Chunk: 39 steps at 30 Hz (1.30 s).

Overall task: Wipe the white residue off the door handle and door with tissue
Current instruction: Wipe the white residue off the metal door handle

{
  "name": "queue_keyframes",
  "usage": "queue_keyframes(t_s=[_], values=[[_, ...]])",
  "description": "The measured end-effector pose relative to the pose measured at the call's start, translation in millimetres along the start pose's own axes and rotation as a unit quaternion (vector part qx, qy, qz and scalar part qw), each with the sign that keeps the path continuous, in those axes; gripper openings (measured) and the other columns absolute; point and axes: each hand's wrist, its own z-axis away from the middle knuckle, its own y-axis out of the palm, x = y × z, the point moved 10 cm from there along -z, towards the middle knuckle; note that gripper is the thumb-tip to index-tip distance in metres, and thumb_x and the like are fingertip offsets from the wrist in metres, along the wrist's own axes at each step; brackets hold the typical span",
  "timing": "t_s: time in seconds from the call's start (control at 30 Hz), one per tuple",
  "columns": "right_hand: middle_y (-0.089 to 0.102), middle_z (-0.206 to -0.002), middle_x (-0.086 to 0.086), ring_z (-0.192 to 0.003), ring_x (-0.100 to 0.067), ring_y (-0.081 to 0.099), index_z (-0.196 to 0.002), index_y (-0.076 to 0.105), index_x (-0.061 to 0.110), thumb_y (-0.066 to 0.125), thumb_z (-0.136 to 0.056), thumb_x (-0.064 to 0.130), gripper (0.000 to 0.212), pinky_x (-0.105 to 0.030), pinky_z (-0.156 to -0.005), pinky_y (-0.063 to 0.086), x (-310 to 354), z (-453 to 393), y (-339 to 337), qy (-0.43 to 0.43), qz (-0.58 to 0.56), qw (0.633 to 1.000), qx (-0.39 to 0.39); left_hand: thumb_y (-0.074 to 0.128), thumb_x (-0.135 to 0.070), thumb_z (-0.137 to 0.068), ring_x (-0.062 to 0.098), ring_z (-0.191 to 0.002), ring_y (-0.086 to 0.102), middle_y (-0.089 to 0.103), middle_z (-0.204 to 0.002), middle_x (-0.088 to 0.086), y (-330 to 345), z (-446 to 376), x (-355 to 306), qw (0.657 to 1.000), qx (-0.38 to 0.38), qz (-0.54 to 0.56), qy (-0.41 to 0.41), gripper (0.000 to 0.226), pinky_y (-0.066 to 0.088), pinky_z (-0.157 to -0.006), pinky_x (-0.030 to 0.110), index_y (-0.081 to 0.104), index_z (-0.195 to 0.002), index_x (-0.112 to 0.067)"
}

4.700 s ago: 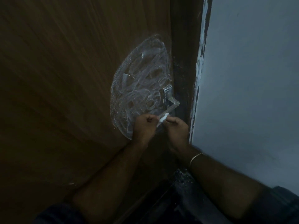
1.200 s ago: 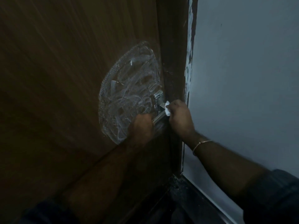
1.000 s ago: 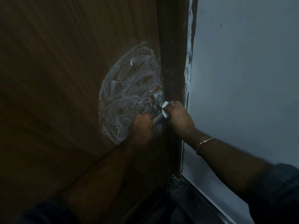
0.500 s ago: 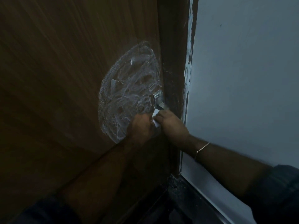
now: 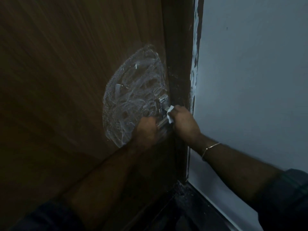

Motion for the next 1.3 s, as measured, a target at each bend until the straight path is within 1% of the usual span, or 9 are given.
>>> queue_keyframes(t_s=[0.17, 0.3, 0.5, 0.6, 0.7, 0.83, 0.97, 1.2, 1.3], values=[[0.066, -0.1, -0.018, -0.091, -0.033, 0.059, -0.097, 0.07, 0.001, 0.068, -0.077, -0.003, 0.02, -0.036, -0.079, 0.046, 15, 3, 1, -0.054, 0.001, 0.998, 0.017, 0.062, -0.024, -0.09, 0.013, -0.078, 0.057, 0.056, -0.081, -0.006, -2, 0, -1, 1.0, -0.008, -0.01, 0.007, 0.012, 0.036, -0.055, 0.018, 0.065, -0.097, -0.015], [0.066, -0.097, -0.021, -0.092, -0.035, 0.059, -0.091, 0.069, -0.002, 0.068, -0.079, -0.002, 0.012, -0.038, -0.082, 0.045, 8, -1, -4, -0.008, -0.021, 1.0, 0.002, 0.056, -0.027, -0.093, 0.02, -0.092, 0.06, 0.063, -0.098, 0.005, 0, 2, 0, 0.999, -0.012, -0.022, 0.02, 0.022, 0.05, -0.074, 0.031, 0.064, -0.105, -0.011], [0.067, -0.106, -0.014, -0.096, -0.027, 0.056, -0.105, 0.068, 0.005, 0.057, -0.09, 0.004, 0.018, -0.032, -0.084, 0.043, -3, -17, 1, -0.007, 0.02, 1.0, 0.006, 0.059, -0.028, -0.09, 0.013, -0.076, 0.055, 0.06, -0.085, -0.002, -4, -2, 1, 1.0, -0.021, -0.015, 0.008, 0.016, 0.042, -0.064, 0.025, 0.065, -0.097, -0.014], [0.065, -0.119, -0.013, -0.111, -0.026, 0.056, -0.116, 0.066, 0.006, 0.063, -0.091, 0.014, 0.027, -0.035, -0.097, 0.046, 9, -7, 13, -0.049, 0.046, 0.997, 0.036, 0.059, -0.024, -0.093, 0.006, -0.069, 0.05, 0.057, -0.082, -0.006, -3, -4, -1, 1.0, -0.021, -0.015, 0.013, 0.013, 0.03, -0.053, 0.013, 0.065, -0.099, -0.015], [0.067, -0.118, -0.016, -0.111, -0.031, 0.058, -0.115, 0.067, 0.003, 0.07, -0.084, 0.01, 0.032, -0.04, -0.099, 0.047, 11, -3, 9, -0.093, 0.06, 0.994, 0.027, 0.057, -0.024, -0.093, 0.014, -0.08, 0.055, 0.065, -0.093, 0.003, -4, -2, -1, 0.999, -0.025, -0.026, 0.024, 0.016, 0.034, -0.063, 0.018, 0.065, -0.101, -0.012], [0.067, -0.111, -0.011, -0.101, -0.024, 0.058, -0.108, 0.066, 0.008, 0.052, -0.094, 0.009, 0.02, -0.031, -0.091, 0.045, 11, -19, 8, -0.053, 0.05, 0.997, 0.0, 0.056, -0.021, -0.092, 0.014, -0.082, 0.053, 0.066, -0.097, 0.006, -5, -2, -1, 0.999, -0.025, -0.019, 0.017, 0.015, 0.037, -0.069, 0.025, 0.064, -0.101, -0.012], [0.067, -0.116, -0.018, -0.111, -0.033, 0.06, -0.113, 0.068, 0.002, 0.071, -0.083, 0.009, 0.031, -0.039, -0.099, 0.047, 17, 0, 8, -0.111, 0.049, 0.993, 0.012, 0.058, -0.022, -0.093, 0.016, -0.089, 0.059, 0.065, -0.099, 0.003, -3, -2, -1, 1.0, -0.014, -0.018, 0.013, 0.017, 0.042, -0.071, 0.025, 0.064, -0.105, -0.013], [0.062, -0.129, -0.018, -0.122, -0.033, 0.054, -0.124, 0.063, 0.001, 0.067, -0.086, 0.005, 0.038, -0.037, -0.11, 0.038, 1, 0, 14, -0.014, -0.027, 1.0, 0.0, 0.059, -0.025, -0.092, 0.013, -0.076, 0.055, 0.06, -0.085, -0.001, -4, -1, -2, 1.0, 0.006, -0.01, 0.003, 0.013, 0.04, -0.064, 0.025, 0.064, -0.096, -0.014], [0.067, -0.123, -0.014, -0.113, -0.022, 0.062, -0.116, 0.069, 0.0, 0.062, -0.087, -0.006, 0.031, -0.003, -0.098, 0.038, -36, 16, 3, 0.162, -0.25, 0.948, -0.111, 0.058, -0.029, -0.091, 0.015, -0.079, 0.058, 0.062, -0.089, 0.001, -4, 1, -4, 1.0, 0.012, -0.015, 0.009, 0.017, 0.046, -0.065, 0.028, 0.063, -0.097, -0.014]])
